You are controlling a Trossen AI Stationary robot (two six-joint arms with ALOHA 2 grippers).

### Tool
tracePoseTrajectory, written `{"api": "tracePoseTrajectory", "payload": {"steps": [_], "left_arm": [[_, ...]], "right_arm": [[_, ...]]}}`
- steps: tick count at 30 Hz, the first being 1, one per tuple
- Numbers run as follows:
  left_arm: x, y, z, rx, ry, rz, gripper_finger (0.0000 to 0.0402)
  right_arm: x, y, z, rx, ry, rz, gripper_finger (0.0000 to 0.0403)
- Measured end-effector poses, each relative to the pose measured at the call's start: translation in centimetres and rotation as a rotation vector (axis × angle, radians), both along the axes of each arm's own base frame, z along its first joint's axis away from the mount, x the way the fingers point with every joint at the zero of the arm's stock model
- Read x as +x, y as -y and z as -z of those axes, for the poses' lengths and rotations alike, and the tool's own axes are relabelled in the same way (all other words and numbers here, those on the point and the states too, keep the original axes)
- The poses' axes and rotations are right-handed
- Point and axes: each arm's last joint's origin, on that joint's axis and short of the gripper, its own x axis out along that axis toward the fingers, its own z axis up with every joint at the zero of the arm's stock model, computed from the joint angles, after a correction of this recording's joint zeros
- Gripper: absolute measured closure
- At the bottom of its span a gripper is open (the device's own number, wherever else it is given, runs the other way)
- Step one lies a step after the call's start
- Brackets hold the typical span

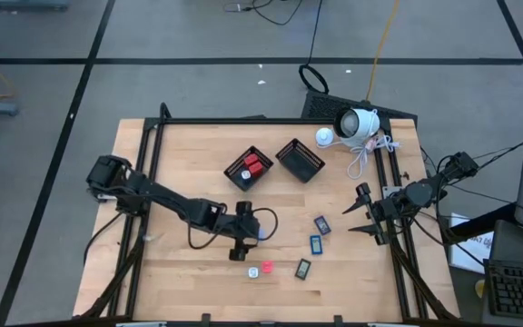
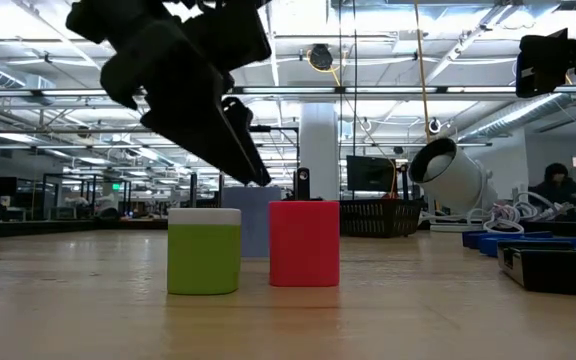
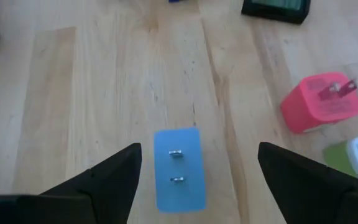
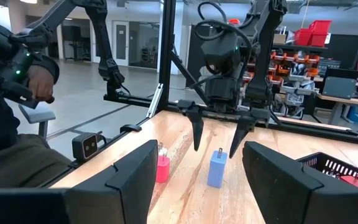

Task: Pick & Place Office items
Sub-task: Put the blue charger adapter into the left black bin

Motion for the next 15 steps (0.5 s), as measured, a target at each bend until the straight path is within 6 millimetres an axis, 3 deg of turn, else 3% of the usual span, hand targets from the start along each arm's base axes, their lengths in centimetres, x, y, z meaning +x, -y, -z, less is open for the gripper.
{"api": "tracePoseTrajectory", "payload": {"steps": [15], "left_arm": [[0.02, -0.32, 0.87, 0.000, -0.047, -0.028, 0.0124]], "right_arm": [[0.00, 0.00, 0.01, 0.000, 0.000, 0.000, 0.0179]]}}
